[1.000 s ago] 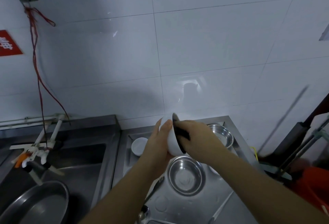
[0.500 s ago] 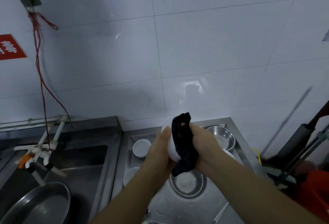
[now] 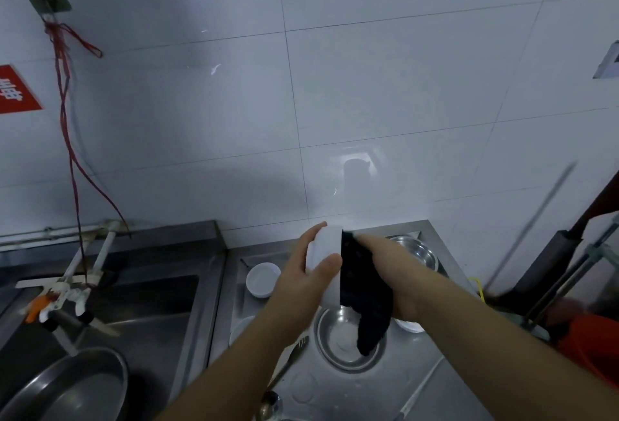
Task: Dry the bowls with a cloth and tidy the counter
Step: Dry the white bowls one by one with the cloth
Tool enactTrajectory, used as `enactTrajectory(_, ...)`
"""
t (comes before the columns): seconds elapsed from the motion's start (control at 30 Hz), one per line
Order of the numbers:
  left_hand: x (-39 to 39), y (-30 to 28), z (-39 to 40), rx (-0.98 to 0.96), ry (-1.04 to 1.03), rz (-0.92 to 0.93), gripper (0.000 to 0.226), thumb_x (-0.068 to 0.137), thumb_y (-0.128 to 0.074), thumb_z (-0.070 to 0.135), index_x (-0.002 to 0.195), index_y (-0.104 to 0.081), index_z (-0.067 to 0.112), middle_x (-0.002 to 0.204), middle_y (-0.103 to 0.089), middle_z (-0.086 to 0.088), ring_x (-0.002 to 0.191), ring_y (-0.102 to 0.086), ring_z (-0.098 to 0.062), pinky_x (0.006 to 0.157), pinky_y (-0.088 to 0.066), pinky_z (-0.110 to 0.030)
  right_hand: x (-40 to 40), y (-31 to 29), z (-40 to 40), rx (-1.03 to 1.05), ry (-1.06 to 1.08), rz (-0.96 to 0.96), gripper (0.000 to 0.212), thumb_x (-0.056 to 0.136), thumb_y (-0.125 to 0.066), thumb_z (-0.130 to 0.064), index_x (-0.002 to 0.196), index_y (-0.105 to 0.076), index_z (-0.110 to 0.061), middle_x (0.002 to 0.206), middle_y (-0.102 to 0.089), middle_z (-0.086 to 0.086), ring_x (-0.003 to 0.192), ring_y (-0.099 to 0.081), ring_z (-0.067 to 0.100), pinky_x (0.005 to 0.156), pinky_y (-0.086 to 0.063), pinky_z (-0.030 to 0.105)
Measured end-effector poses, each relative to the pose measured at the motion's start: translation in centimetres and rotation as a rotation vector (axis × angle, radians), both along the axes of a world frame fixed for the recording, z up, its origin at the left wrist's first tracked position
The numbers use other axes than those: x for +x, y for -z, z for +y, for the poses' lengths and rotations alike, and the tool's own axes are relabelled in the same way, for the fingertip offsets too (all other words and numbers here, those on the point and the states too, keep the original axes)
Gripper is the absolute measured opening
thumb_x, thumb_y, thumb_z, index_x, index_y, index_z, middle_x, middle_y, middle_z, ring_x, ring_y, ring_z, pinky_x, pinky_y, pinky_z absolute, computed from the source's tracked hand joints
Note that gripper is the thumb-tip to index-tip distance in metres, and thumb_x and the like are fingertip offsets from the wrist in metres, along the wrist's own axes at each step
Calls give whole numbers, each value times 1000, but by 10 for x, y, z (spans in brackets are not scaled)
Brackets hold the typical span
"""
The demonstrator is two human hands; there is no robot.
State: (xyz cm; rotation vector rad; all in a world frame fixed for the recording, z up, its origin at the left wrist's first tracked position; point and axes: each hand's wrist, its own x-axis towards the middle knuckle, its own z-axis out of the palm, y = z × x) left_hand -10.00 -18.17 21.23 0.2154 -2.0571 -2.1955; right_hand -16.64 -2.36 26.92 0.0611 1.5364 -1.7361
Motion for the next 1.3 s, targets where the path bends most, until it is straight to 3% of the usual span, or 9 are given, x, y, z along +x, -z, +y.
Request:
enactTrajectory(0.17,-3,-9,-10,-322,89,5,76,76,-76,58,142,-39,66,134,-58,17,115,-67,-14,84,-64,-30,0,9,-5,-182,92,-130,56,86,-73,-64,109,-84,-14,99,-78,12,75,-74,27,63,-60,35)
enactTrajectory(0.33,-8,-13,-18,-494,157,17,80,81,-66,65,152,-29,62,150,-46,14,125,-60,-13,89,-62,-28,4,18,-2,-290,111,-150,38,89,-79,-40,109,-83,-8,117,-77,20,98,-78,35,76,-64,42)
enactTrajectory(0.43,-12,-6,-14,41,-125,-231,65,97,-52,67,149,-53,27,144,-61,-8,123,-66,-25,98,-62,-43,4,24,-2,-463,179,-185,45,88,-75,-41,115,-80,-6,124,-75,20,103,-77,36,76,-64,45)
enactTrajectory(0.53,-3,5,-13,489,-25,-486,64,96,-57,56,133,-70,5,129,-69,-22,114,-67,-37,98,-60,-49,1,29,-1,-535,201,-189,50,89,-71,-47,116,-80,-7,126,-74,20,106,-76,37,79,-64,48)
enactTrajectory(0.73,1,4,-17,855,-51,-297,52,91,-72,29,131,-69,-5,114,-73,-20,93,-74,-28,80,-64,-35,2,45,-1,-482,166,-155,56,95,-67,-52,131,-73,-9,144,-65,19,129,-66,35,99,-59,47)
enactTrajectory(0.87,-1,-2,-23,865,-139,-203,48,96,-68,28,134,-69,-2,126,-73,-20,100,-76,-26,80,-65,-33,4,47,-3,-380,180,-118,54,96,-66,-62,125,-77,-18,139,-69,12,127,-68,29,96,-61,41)
enactTrajectory(1.0,-7,-20,-32,847,-186,-99,52,94,-64,27,140,-62,2,135,-70,-19,118,-73,-32,90,-65,-42,5,56,-3,-166,298,-105,58,95,-61,-67,90,-86,-16,110,-78,12,94,-76,34,79,-62,40)
enactTrajectory(1.1,-4,-28,-36,667,-184,-95,48,88,-70,26,133,-68,11,130,-73,-19,119,-71,-37,94,-62,-52,4,54,-3,-141,456,-40,41,98,-66,-56,111,-82,-21,109,-78,22,97,-76,46,76,-65,56)
enactTrajectory(1.3,5,-31,-11,297,-34,-119,23,99,-66,13,116,-79,19,120,-76,-19,109,-75,-35,90,-64,-47,10,30,-7,-275,335,535,26,91,-64,-40,114,-73,-32,108,-75,7,103,-74,28,79,-64,39)
